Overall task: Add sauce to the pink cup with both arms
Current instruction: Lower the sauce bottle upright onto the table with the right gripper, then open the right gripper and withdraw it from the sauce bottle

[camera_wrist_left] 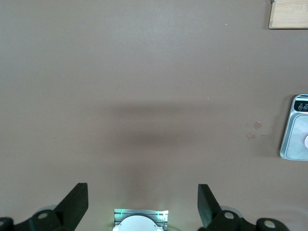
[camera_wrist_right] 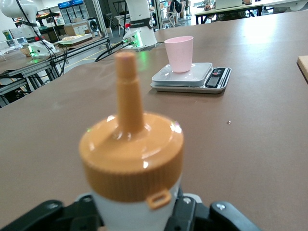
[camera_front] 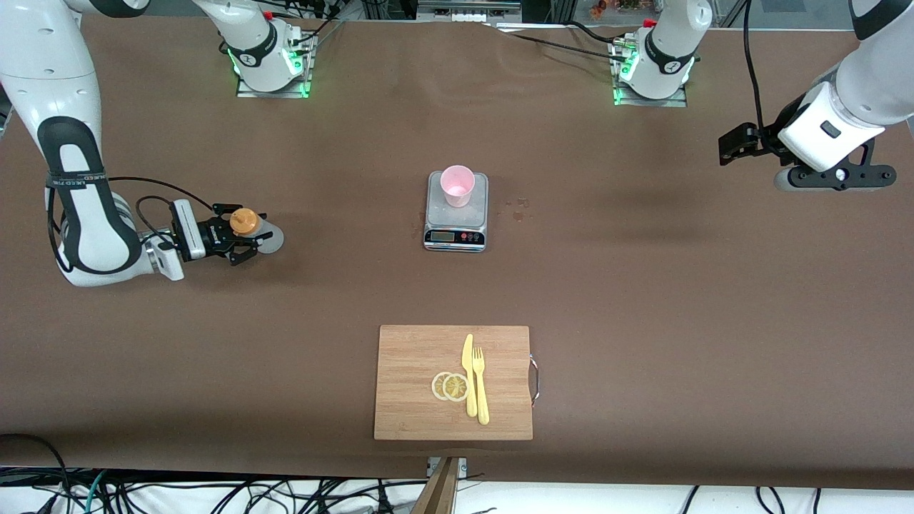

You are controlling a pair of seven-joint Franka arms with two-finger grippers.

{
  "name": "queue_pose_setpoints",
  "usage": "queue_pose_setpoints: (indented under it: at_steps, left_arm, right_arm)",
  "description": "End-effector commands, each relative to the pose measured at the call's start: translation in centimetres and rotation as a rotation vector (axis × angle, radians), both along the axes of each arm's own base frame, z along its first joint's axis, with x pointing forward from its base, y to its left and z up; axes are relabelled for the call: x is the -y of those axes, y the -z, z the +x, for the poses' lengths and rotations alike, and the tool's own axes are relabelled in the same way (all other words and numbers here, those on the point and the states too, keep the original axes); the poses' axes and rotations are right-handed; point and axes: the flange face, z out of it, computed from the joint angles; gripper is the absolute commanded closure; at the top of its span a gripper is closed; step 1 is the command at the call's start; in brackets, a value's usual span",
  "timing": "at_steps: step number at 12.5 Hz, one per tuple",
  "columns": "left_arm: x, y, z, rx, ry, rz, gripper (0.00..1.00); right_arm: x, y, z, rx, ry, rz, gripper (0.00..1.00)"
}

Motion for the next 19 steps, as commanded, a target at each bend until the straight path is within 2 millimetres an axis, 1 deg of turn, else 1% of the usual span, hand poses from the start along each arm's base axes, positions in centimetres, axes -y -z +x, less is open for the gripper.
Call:
queue_pose_setpoints:
  at_steps: [1, 2, 3, 4, 6, 8, 9, 12, 13, 14, 15, 16, 17, 18, 19]
  left_arm:
    - [0.1, -0.6, -0.1, -0.003, 0.003, -0.028, 0.0]
    - [0.1, -0.6, -0.1, -0.003, 0.002, -0.028, 0.0]
    - [0.1, -0.6, -0.1, -0.003, 0.002, -0.028, 0.0]
    - [0.1, -0.6, -0.1, -0.003, 0.002, -0.028, 0.0]
    - [0.1, -0.6, -0.1, -0.003, 0.002, -0.028, 0.0]
    - [0.1, -0.6, -0.1, -0.003, -0.003, -0.027, 0.0]
    - [0.1, -0.6, -0.1, -0.003, -0.001, -0.027, 0.0]
    - [0.1, -0.6, -0.1, -0.003, 0.0, -0.027, 0.0]
    - [0.1, -0.6, -0.1, -0.003, 0.0, -0.027, 0.0]
    - [0.1, -0.6, -0.1, -0.003, 0.0, -0.027, 0.0]
    - [0.1, -0.6, -0.1, -0.003, 0.0, -0.027, 0.0]
    - [0.1, -0.6, -0.1, -0.003, 0.0, -0.027, 0.0]
    - [0.1, -0.6, -0.1, -0.003, 0.002, -0.028, 0.0]
    - [0.1, -0.6, -0.1, -0.003, 0.0, -0.027, 0.0]
    - [0.1, -0.6, -0.1, -0.003, 0.0, -0.027, 0.0]
  right_arm:
    - [0.7, -0.2, 0.3, 0.011, 0.008, 0.047, 0.2]
    - [0.8, -0.2, 0.3, 0.013, 0.01, 0.049, 0.16]
    - [1.1, -0.4, 0.4, 0.018, 0.01, 0.046, 0.15]
    - [1.4, -0.7, 0.7, 0.025, 0.013, 0.044, 0.02]
    - [2.0, -2.4, 1.9, 0.051, -0.003, 0.039, 0.01]
    - [3.4, -4.3, 2.0, 0.07, -0.014, 0.01, 0.01]
    - [4.7, -5.7, 1.9, 0.087, -0.022, -0.028, 0.01]
    - [7.7, -9.8, 1.5, 0.133, -0.061, -0.14, 0.01]
    - [8.6, -12.0, 1.2, 0.147, -0.075, -0.194, 0.01]
    - [9.0, -15.0, 1.1, 0.177, -0.092, -0.254, 0.01]
    - [9.3, -18.3, 1.0, 0.192, -0.089, -0.337, 0.01]
    - [9.0, -21.3, 0.9, 0.196, -0.078, -0.413, 0.01]
    - [8.2, -23.6, 0.8, 0.191, -0.074, -0.476, 0.01]
    - [7.7, -25.4, 0.6, 0.181, -0.052, -0.53, 0.01]
    - [6.7, -27.5, 0.6, 0.173, -0.01, -0.581, 0.01]
